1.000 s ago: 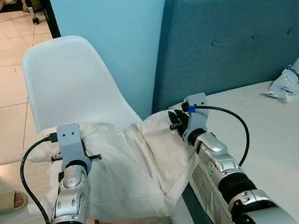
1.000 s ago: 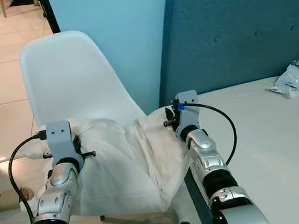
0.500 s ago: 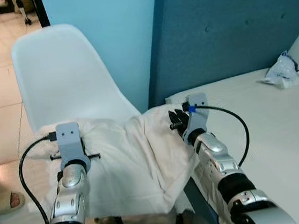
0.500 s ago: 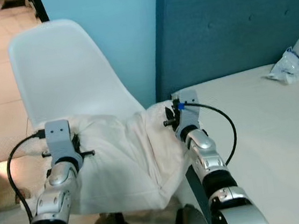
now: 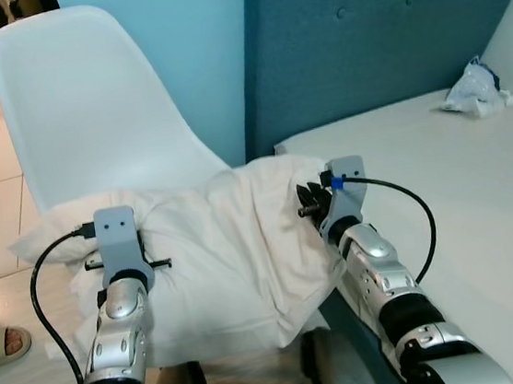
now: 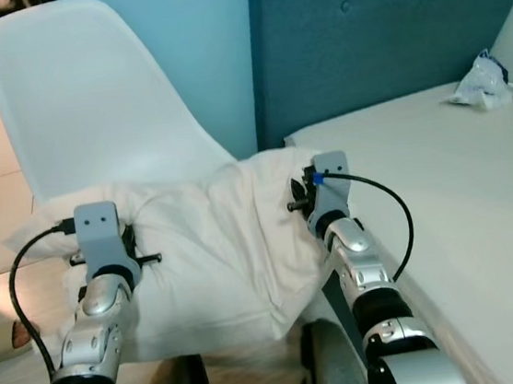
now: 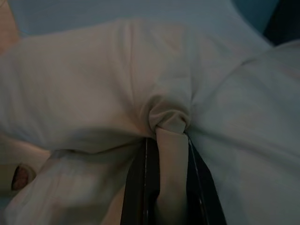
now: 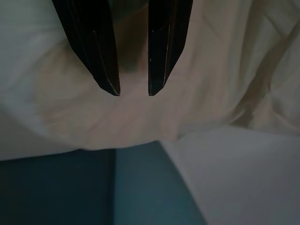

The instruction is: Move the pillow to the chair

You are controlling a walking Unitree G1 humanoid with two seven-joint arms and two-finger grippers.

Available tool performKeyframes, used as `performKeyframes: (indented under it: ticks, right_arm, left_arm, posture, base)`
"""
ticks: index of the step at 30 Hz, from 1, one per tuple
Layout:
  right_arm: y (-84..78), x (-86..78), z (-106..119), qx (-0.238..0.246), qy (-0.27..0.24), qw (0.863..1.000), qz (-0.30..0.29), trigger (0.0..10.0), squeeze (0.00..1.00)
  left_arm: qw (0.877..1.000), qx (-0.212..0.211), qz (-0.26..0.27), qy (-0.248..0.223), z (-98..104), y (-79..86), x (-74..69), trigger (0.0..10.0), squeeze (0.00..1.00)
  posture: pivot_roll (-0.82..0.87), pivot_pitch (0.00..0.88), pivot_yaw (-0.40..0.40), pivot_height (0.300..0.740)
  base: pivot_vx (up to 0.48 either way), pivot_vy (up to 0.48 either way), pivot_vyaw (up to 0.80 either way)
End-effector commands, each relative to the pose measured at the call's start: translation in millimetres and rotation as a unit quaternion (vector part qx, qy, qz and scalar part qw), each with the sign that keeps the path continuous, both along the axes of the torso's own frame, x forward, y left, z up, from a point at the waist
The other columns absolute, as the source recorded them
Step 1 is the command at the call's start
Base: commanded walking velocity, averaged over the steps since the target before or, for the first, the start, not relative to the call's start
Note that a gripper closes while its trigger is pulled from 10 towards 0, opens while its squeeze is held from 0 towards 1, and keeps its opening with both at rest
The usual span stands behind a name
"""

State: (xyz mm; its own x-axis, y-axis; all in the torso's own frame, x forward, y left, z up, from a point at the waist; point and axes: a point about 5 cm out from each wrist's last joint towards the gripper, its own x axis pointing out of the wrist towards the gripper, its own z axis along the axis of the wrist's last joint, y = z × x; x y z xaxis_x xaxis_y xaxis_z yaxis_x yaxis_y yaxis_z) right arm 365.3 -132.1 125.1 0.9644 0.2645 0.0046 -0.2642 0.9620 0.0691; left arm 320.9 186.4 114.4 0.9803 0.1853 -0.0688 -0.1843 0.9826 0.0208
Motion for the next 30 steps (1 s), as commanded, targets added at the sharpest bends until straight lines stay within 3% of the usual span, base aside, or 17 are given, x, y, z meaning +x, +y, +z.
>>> performKeyframes:
  ticks: [1, 11, 16, 18, 19, 20, 21, 22, 26, 28, 30]
  right_arm:
    - [6.0, -0.1, -1.0, 0.001, 0.002, 1.0, 0.011, 10.0, 0.0]
    - [5.2, 0.0, -1.4, -0.002, 0.002, 1.0, 0.011, 10.0, 0.0]
    - [0.7, 3.0, 9.6, 0.021, -0.023, 0.999, 0.005, 10.0, 0.0]
    - [1.5, 11.3, 32.5, 0.04, -0.058, 0.997, 0.015, 10.0, 0.0]
    - [1.5, 11.3, 32.5, 0.04, -0.058, 0.997, 0.015, 10.0, 0.0]
    - [3.2, 20.0, 53.7, 0.044, -0.084, 0.995, 0.023, 10.0, 0.0]
    - [3.2, 20.0, 53.7, 0.044, -0.084, 0.995, 0.023, 10.0, 0.0]
    - [5.2, 28.5, 70.3, 0.042, -0.097, 0.994, 0.028, 10.0, 0.0]
    - [9.4, 37.6, 88.6, 0.037, -0.105, 0.993, 0.034, 10.0, 0.0]
    - [15.1, 45.3, 106.7, 0.037, -0.11, 0.993, 0.037, 10.0, 0.0]
    - [16.1, 46.5, 109.7, 0.038, -0.111, 0.992, 0.036, 10.0, 0.0]
  left_arm:
    - [1.0, 0.007, -0.015, 0.002, -1.2, -6.5, -0.4, 10.0, 0.0]
    - [1.0, 0.008, -0.018, 0.003, -1.0, -6.4, -0.2, 10.0, 0.0]
    - [1.0, 0.014, -0.006, -0.021, 7.6, -3.9, 1.0, 10.0, 0.0]
    - [0.997, 0.044, 0.016, -0.064, 27.1, 6.7, 4.4, 10.0, 0.0]
    - [0.997, 0.044, 0.016, -0.064, 27.1, 6.7, 4.4, 10.0, 0.0]
    - [0.992, 0.071, 0.042, -0.1, 46.7, 18.9, 9.2, 10.0, 0.0]
    - [0.992, 0.071, 0.042, -0.1, 46.7, 18.9, 9.2, 10.0, 0.0]
    - [0.986, 0.091, 0.063, -0.126, 64.0, 30.8, 15.8, 10.0, 0.0]
    - [0.98, 0.11, 0.085, -0.145, 82.3, 46.8, 26.3, 10.0, 0.0]
    - [0.971, 0.13, 0.112, -0.165, 104.6, 65.9, 36.1, 10.0, 0.0]
    - [0.968, 0.136, 0.118, -0.173, 110.6, 69.5, 37.2, 10.0, 0.0]
  posture:
    - [0.04, 0.182, -0.055, 0.586]
    - [0.05, 0.179, -0.05, 0.586]
    - [0.05, 0.187, -0.046, 0.586]
    - [0.05, 0.193, -0.045, 0.586]
    - [0.05, 0.193, -0.045, 0.586]
    - [0.05, 0.196, -0.046, 0.586]
    - [0.05, 0.196, -0.046, 0.586]
    - [0.05, 0.2, -0.05, 0.586]
    - [0.06, 0.214, -0.059, 0.586]
    - [0.07, 0.225, -0.066, 0.586]
    - [0.07, 0.231, -0.069, 0.586]
  base:
    - [0.0, 0.0, 0.0]
    - [0.0, 0.0, 0.0]
    - [0.0, 0.0, 0.0]
    - [0.0, 0.0, 0.0]
    - [0.0, 0.0, 0.0]
    - [0.0, 0.0, 0.0]
    - [0.0, 0.0, 0.0]
    - [0.0, 0.0, 0.0]
    - [0.0, 0.0, 0.0]
    - [0.0, 0.0, 0.0]
    - [0.0, 0.0, 0.0]
